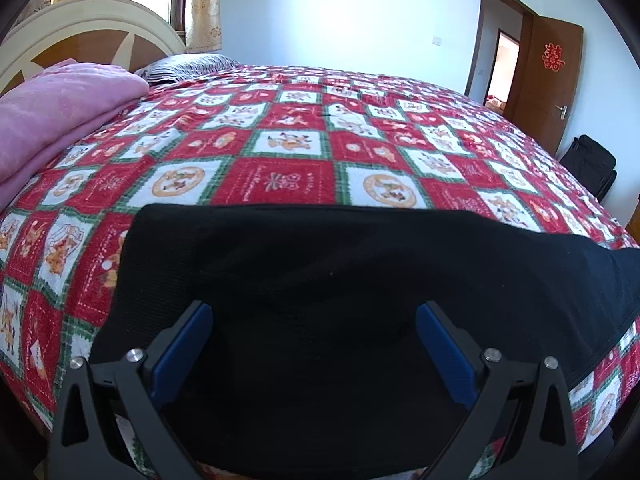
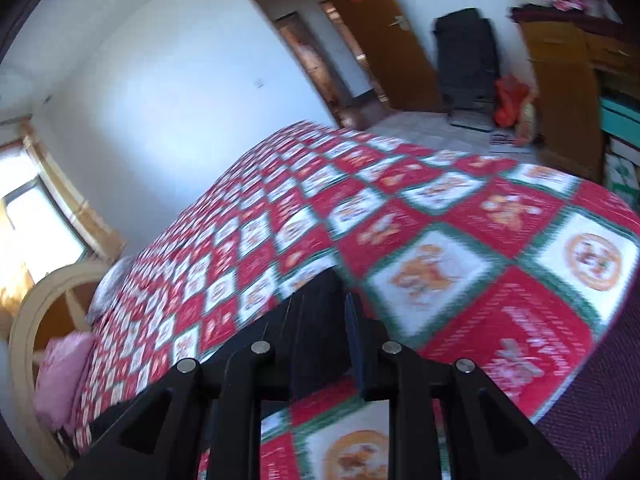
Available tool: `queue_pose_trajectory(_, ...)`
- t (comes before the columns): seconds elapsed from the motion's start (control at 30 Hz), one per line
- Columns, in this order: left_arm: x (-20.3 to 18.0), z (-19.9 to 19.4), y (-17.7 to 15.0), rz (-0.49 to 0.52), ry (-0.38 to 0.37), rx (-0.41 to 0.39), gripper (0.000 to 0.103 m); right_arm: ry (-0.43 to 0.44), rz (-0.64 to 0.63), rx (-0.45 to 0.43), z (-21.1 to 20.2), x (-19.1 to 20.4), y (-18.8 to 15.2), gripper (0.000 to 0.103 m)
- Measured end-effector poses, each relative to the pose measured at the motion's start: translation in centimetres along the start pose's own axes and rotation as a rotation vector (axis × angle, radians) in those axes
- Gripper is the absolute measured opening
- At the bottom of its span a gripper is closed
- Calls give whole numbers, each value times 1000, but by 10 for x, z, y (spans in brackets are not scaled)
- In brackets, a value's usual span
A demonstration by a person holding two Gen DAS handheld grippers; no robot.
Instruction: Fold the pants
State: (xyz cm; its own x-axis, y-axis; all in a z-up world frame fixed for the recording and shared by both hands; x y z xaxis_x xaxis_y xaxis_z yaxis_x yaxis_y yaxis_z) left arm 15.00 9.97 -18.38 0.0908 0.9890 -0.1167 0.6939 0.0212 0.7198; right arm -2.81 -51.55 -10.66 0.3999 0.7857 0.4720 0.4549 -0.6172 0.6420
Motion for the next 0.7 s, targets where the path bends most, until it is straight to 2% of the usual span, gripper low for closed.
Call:
queue_pose_trajectory(0.07, -1, 1, -2, 21, 14, -1, 103, 23, -48, 51, 18, 19, -6, 22)
queue_pose_trajectory(0.13, -2, 2, -4, 42, 26, -3, 103, -34, -55, 131, 41, 20, -13, 29)
queue_pose_trajectory(0.2, -1, 2, -5, 54, 28, -8, 103, -91, -18, 192, 59, 6, -20, 30)
queue_pose_trajectory(0.23, -1, 1, -5, 55, 26, -10, 103, -89, -3, 207, 65, 1, -22, 30)
queue_pose_trajectory(0.37, -1, -3, -5, 60, 28, -15, 103, -53, 6, 184, 55, 2, -17, 30)
queue_pose_trajectory(0.5, -2, -5, -3, 57, 28, -23, 103, -52, -80, 135, 47, 25, -2, 31)
queue_pose_trajectory(0.57, -2, -5, -2, 51, 35, -24, 103, -44, -80, 129, 50, 29, 7, 36)
queue_pose_trajectory(0.63, -2, -4, -2, 47, 39, -16, 103, -33, -51, 141, 65, 27, 14, 46)
queue_pose_trajectory(0.67, -2, -2, -2, 48, 47, -10, 103, -53, -34, 150, 73, 21, 15, 46)
queue_pose_trajectory(0.7, -2, -2, -3, 50, 54, -7, 103, -122, -12, 171, 83, 9, 14, 46)
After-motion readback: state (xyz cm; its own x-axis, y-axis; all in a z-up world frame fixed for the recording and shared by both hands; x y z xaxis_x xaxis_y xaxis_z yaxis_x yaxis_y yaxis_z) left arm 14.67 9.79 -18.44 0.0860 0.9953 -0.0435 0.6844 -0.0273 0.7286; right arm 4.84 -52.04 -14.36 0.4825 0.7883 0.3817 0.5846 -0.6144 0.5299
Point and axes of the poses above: each gripper's, at about its wrist camera, not at the fingertips, and z roughly the way its jaws point, x to its left, y to its top, the point moved 3 cm from there along z, roughly the way its jaws point, and after that the axes turned 2 degrees about -z, right-handed, at the moved point
